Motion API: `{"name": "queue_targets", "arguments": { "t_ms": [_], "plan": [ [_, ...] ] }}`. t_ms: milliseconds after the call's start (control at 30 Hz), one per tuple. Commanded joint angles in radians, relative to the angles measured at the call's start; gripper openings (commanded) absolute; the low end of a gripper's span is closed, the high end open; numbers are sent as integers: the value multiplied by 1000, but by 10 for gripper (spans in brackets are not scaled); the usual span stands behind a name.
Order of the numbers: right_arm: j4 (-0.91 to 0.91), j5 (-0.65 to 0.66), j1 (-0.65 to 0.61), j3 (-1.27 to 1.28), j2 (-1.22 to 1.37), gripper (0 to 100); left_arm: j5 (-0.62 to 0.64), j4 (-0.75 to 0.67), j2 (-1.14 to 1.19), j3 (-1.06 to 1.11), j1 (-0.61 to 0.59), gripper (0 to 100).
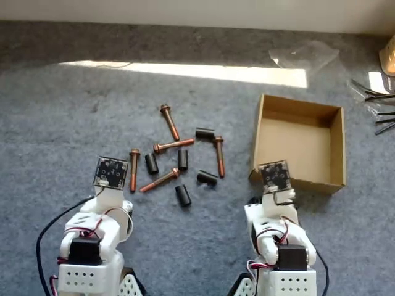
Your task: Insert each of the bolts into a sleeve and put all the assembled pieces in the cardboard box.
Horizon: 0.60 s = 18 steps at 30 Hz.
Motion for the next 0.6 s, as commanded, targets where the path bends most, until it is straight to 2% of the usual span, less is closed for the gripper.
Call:
{"name": "queue_targets", "arguments": {
  "t_ms": [0,67,233,400,567],
  "plan": [
    [19,112,-8,101,-8,41,-238,-135,-7,21,-102,11],
    [68,115,-7,94,-8,41,-339,-206,-7,19,-160,11],
    [64,118,71,-67,-7,41,-315,-316,-5,-22,-231,11],
    [77,163,88,-222,-5,43,-318,-218,1,-196,-226,11],
    [200,172,90,-389,56,43,-319,-87,1,-363,-165,11]
  ]
}}
